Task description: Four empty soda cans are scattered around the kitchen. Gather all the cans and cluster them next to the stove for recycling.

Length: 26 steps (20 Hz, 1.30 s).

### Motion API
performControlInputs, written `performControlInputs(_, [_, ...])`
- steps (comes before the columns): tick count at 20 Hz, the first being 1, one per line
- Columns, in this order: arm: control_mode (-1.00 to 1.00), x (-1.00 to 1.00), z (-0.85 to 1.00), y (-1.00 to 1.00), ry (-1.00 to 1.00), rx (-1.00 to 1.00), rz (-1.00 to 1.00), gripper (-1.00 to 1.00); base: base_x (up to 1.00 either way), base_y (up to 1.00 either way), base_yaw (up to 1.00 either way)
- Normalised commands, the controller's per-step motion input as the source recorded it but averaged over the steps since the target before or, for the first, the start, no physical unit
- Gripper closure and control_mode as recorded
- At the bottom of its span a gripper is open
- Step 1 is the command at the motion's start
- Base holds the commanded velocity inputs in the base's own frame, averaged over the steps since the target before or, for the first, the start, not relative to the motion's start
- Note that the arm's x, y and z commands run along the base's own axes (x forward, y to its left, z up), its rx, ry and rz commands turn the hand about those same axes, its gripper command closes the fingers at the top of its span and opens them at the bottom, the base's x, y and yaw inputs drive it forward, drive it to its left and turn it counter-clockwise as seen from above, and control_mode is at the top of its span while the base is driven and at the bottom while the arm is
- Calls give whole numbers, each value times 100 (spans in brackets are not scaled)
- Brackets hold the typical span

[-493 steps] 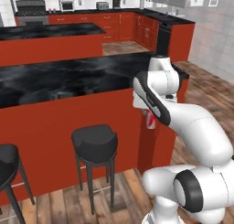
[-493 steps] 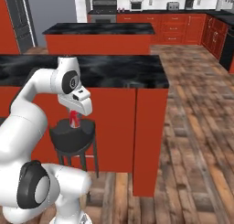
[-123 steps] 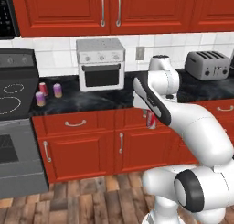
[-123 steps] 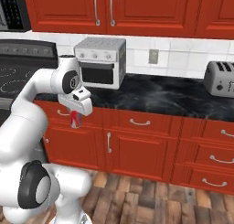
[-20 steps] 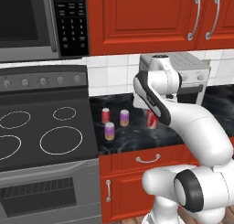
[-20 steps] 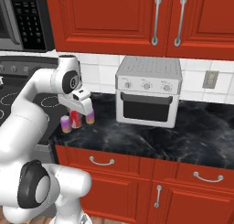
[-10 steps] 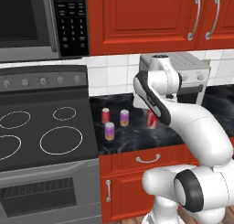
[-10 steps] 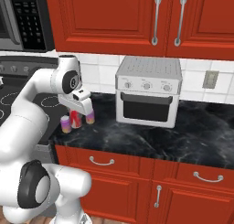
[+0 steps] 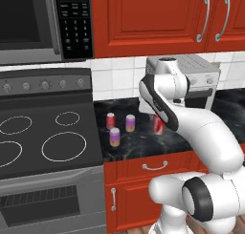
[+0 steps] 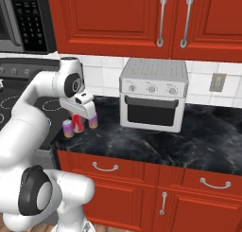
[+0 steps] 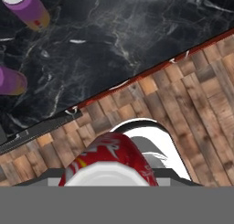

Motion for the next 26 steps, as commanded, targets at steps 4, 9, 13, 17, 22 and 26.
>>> performControlInputs(4, [-100, 15, -12, 9, -15, 0, 7, 100, 0, 0, 0])
performControlInputs(9, [-100, 14, -21, 10, -13, 0, 7, 100, 0, 0, 0])
performControlInputs(13, [-100, 21, -22, 8, 1, 8, 5, 100, 0, 0, 0])
performControlInputs(17, [-100, 27, -22, 15, 4, 5, 1, 100, 0, 0, 0])
performControlInputs(22, [-100, 31, -26, 12, 3, 2, 0, 100, 0, 0, 0])
performControlInputs(26, [-100, 34, -26, 5, 0, 0, 0, 100, 0, 0, 0])
